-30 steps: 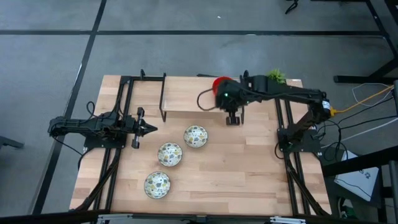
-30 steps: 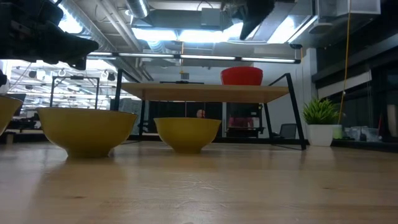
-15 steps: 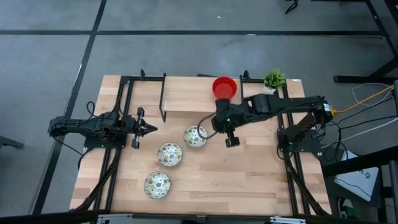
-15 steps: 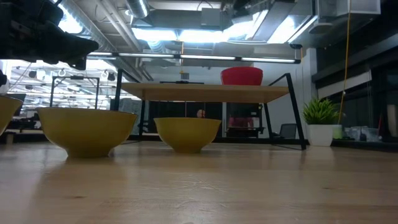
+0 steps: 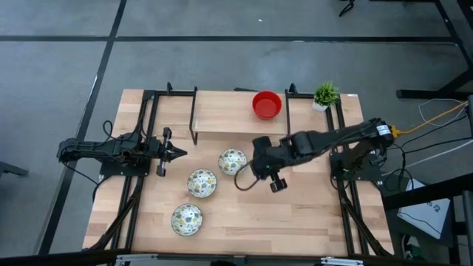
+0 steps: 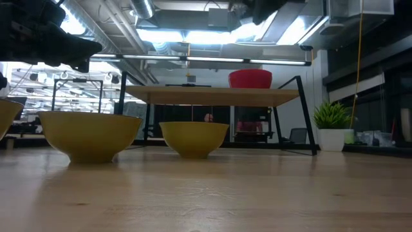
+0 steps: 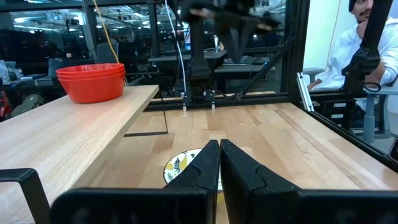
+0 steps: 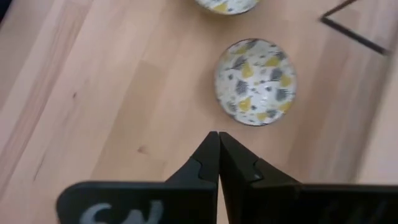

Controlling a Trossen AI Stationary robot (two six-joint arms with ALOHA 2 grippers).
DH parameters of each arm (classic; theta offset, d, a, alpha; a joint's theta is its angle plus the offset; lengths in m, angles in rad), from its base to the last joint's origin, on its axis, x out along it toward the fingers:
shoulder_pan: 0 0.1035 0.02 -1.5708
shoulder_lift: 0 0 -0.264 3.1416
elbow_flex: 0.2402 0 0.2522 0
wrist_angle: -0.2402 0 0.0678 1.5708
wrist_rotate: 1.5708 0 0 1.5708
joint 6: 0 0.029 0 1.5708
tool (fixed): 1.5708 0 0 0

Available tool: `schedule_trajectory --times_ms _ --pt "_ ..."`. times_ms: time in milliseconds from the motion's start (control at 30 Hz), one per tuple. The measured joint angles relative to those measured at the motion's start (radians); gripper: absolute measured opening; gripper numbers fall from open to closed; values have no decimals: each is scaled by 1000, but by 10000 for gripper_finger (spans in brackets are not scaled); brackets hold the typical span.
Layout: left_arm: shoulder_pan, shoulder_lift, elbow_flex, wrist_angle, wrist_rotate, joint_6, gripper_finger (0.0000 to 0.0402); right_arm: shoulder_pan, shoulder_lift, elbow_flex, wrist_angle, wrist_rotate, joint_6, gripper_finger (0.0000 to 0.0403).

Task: Pick & Place Mini bowls
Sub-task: Put the middle white patterned bowl on the shelf

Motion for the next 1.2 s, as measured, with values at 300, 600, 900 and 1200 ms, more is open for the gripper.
schedule_trajectory --times_ms 300,600,900,1200 --pt "0 0 0 0 0 0 11 50 0 -235 222 -1 -43 7" --pt "0 0 0 0 0 0 11 57 -21 -454 453 1 159 7" --pt "0 0 0 -1 0 0 12 101 -239 -827 849 -46 368 7" --pt "0 0 0 1 0 0 8 88 -541 -1337 1418 -47 266 7"
